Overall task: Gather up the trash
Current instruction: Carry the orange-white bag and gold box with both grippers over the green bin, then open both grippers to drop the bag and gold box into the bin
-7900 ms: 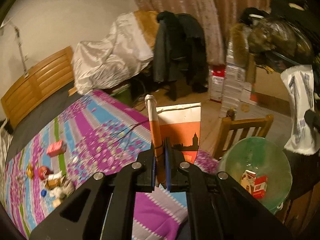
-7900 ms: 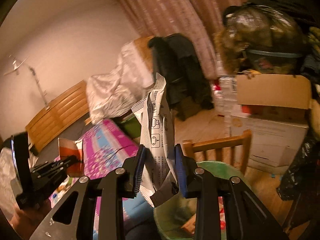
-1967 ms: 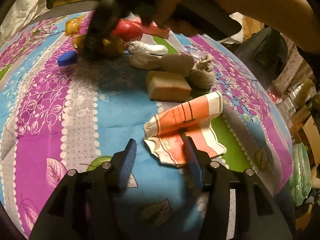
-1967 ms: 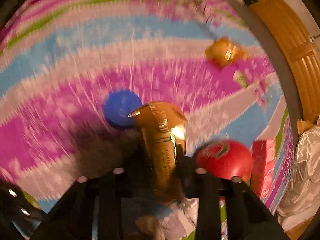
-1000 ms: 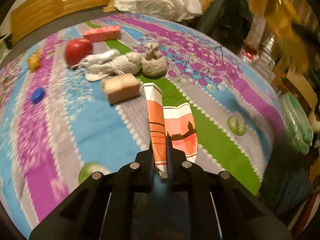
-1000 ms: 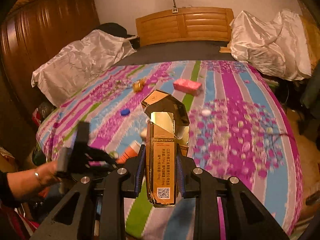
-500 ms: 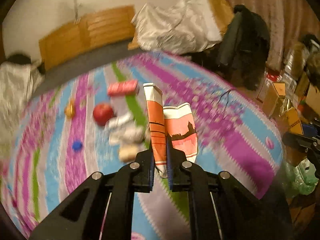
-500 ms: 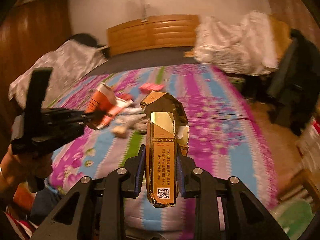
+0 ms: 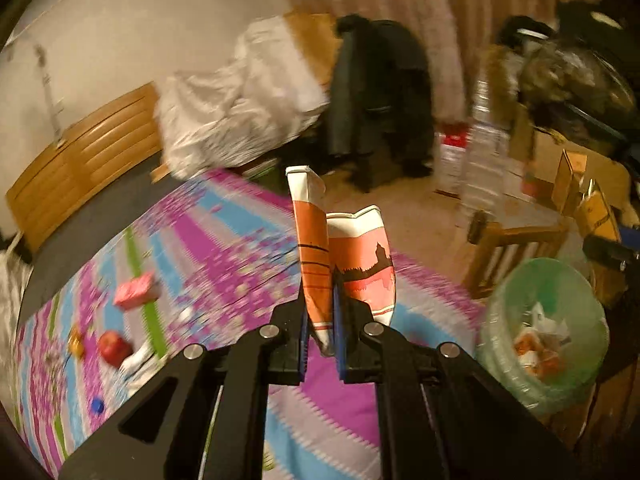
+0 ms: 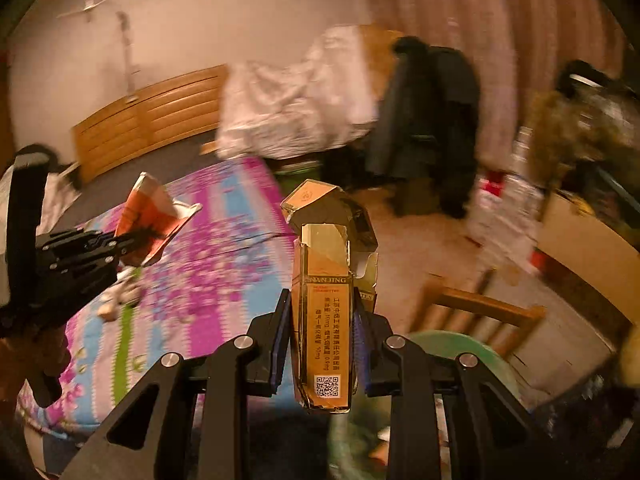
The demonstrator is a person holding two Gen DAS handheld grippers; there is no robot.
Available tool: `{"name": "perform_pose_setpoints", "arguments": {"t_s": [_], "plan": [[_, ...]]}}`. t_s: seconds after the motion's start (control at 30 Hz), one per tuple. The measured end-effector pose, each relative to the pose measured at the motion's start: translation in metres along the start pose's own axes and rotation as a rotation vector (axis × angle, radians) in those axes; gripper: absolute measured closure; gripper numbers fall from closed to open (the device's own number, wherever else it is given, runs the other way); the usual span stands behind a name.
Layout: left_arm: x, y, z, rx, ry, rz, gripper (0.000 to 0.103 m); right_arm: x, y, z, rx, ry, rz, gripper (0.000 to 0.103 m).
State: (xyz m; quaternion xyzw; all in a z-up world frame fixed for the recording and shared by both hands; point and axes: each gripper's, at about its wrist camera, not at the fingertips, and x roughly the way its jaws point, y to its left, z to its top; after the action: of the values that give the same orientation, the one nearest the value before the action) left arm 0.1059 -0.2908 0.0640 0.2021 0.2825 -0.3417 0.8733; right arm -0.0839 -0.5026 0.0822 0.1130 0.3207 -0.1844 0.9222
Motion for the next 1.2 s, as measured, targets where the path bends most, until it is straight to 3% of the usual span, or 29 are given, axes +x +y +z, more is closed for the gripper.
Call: {"name": "perform_pose_setpoints", "arguments": {"t_s": [0.3,0.5,0.8,1.2], "plan": [[0.023,-0.09,0.026,0.149,-0.008,-0.113,0.094,-0.032,-0.096,-0.027,0.113,0.016,-0.196,0.074],[0.033,-0.136,0.028,0.231,-0.001,-0.156,0.094,-0.044,-0.136,-0.043,0.175,0.036,-0.279,0.073],[0.049,-0.185,0.02,0.322,0.036,-0.198,0.094,-0.032,-0.163,-0.07,0.283,0.087,-0.25,0.073],[0.059,-0.213,0.005,0.386,0.076,-0.218,0.094,-0.019,-0.18,-0.101,0.384,0.139,-0.212,0.073]]}}
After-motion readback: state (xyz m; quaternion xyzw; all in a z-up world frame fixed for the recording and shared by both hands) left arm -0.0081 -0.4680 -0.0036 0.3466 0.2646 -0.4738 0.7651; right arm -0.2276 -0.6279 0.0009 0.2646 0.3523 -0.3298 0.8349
